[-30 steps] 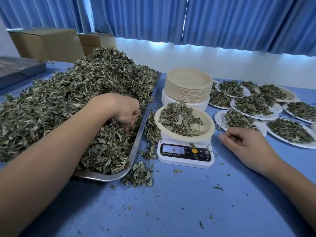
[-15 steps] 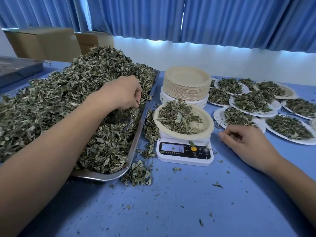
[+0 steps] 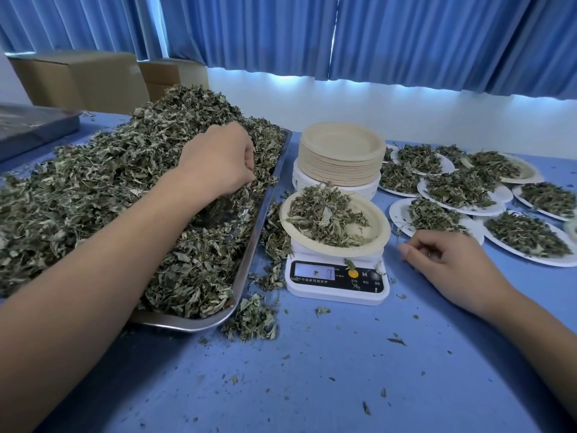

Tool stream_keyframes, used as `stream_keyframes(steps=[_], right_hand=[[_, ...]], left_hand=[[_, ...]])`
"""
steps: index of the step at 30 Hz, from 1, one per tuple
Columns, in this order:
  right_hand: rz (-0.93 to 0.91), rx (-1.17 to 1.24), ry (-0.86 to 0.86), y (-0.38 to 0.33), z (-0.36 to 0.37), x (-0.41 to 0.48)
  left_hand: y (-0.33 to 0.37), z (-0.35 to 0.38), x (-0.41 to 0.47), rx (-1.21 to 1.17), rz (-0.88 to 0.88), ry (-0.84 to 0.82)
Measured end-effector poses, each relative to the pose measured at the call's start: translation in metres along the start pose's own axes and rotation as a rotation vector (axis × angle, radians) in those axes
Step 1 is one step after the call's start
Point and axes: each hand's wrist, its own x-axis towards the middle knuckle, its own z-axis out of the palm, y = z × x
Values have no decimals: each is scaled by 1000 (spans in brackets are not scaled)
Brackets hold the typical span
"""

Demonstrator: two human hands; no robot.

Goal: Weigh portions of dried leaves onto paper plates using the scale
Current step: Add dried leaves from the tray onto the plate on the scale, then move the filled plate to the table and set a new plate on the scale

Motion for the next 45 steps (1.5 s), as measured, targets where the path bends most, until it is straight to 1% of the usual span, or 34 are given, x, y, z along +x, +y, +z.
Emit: stream_keyframes(steps=[3,7,10,12,14,16,18,20,24,28,30,33,35,37,40,45], right_hand=[[4,11,-2,0,0,0],[2,1,-2,-1,0,0],[12,-1,-1,0,0,0],[23,18,21,0,2,0],[51,126,70,-1,4,0],[95,307,100,-4,7,1],[141,476,101,-10,11,3],[188,591,82,-15,16,5],[282,697,67,-22,20,8],[377,818,116,-22,11,7],[429,828,167,-20,3,7],[508,768,240,-9,-14,9],[556,765,257,2,-28,9],[598,753,256,15,-44,8],[629,714,263,38,-67,17],[640,642,337,86,-110,53]], left_hand=[[1,2,-1,27,1,17],[-1,3,0,62,12,-17],[-1,4,1,99,13,-95],[0,8,0,42,30,-171],[4,14,0,-130,53,-230],[13,20,-4,-226,103,-283],[22,27,-8,-221,153,-347],[28,34,-13,-189,184,-382],[37,37,-15,-207,213,-338],[53,37,-19,-384,166,-324],[67,39,-19,-414,172,-325],[96,46,-13,-458,197,-305],[118,53,-7,-551,173,-279],[142,61,0,-594,152,-269],[175,75,17,-629,122,-297],[232,93,65,-646,105,-331]])
